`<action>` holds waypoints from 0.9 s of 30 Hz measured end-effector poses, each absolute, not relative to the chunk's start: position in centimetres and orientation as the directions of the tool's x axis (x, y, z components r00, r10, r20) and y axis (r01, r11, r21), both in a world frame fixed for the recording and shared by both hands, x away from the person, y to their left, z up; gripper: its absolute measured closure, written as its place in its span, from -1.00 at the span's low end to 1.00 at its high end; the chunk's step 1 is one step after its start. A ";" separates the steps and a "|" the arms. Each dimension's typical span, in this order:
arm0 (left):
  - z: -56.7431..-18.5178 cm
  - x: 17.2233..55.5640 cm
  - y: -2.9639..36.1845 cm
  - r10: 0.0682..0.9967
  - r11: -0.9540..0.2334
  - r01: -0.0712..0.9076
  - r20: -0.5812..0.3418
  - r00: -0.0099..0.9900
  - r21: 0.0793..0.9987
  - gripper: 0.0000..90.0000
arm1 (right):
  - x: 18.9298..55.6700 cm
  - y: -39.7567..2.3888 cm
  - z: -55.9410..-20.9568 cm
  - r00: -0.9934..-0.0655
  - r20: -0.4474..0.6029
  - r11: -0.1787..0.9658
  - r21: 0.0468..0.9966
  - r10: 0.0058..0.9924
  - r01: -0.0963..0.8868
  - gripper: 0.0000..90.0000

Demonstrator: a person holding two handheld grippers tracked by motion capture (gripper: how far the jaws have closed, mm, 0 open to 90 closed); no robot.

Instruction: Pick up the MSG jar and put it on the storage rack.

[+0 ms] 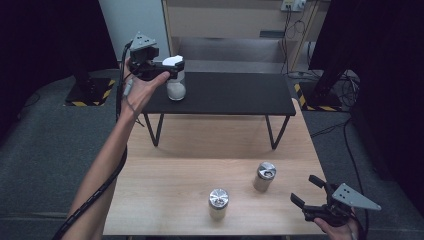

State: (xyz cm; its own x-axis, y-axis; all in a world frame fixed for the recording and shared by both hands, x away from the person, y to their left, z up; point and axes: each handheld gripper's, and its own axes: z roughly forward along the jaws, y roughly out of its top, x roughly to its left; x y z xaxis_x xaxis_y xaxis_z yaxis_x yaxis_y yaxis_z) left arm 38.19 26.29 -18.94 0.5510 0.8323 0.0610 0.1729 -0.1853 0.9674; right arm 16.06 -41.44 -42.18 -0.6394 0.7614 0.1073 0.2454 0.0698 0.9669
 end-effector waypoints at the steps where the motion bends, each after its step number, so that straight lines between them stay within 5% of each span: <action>1: -18.9 37.9 26.6 0.829 -0.183 0.168 0.061 0.556 0.969 -0.92 | 16.1 -41.4 -42.2 -0.640 0.106 0.071 0.967 0.761 0.245 -0.88; 27: -22.0 29.6 32.4 0.732 -0.108 0.083 0.023 0.681 0.991 -0.92 | 16.0 -41.2 -42.0 -0.637 0.098 0.081 0.966 0.765 0.245 -0.88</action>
